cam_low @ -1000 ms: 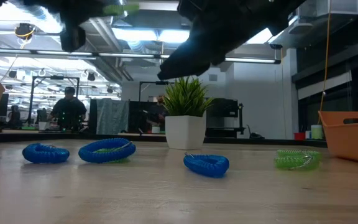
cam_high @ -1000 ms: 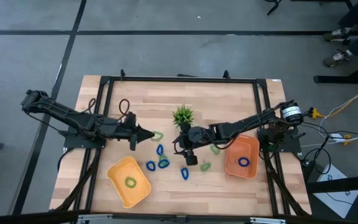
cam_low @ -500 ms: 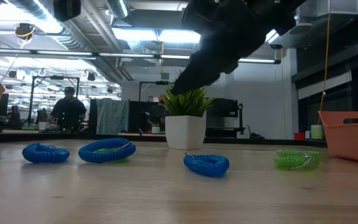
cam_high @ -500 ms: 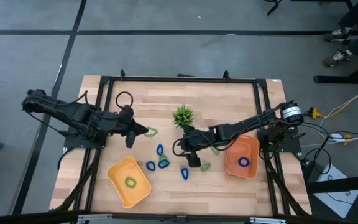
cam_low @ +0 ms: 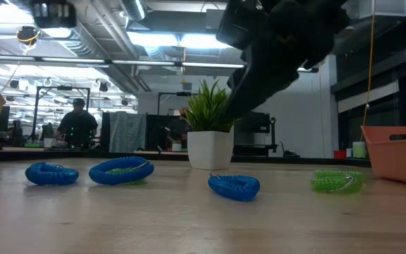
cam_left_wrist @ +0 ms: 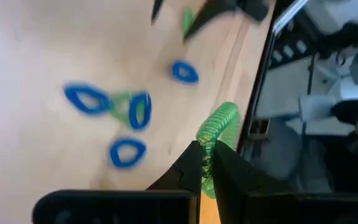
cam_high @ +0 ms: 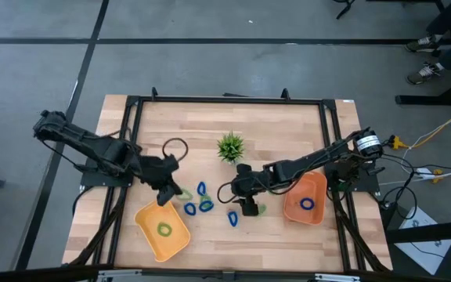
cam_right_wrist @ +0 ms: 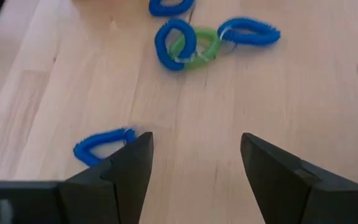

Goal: Sort spring keychains
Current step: Put the green spring keychain into the yellow bin

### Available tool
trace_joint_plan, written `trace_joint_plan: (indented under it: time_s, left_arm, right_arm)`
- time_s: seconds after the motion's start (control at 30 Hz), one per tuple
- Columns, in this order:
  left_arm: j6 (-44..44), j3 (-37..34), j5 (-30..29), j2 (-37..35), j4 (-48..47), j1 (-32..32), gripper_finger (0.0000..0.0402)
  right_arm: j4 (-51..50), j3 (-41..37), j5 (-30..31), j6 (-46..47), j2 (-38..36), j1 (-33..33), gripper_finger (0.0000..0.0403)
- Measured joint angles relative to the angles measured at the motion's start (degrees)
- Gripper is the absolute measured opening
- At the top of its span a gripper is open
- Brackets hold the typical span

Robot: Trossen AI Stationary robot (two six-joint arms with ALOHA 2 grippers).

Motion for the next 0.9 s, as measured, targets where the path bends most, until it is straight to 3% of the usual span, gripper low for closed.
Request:
trace_joint_plan:
  time_s: [0.57,0.9]
  left_arm:
    - [-11.65,0.0,9.22,9.47,-4.24,-6.07,0.0017]
    - [-15.51,0.0,8.58,9.55,-4.18,-10.37,0.0017]
  right_arm:
    - [-3.6,0.0,0.02,5.71,0.0,0.85,0.0242]
    - [-3.52,0.0,0.07,2.98,0.0,0.85,0.0242]
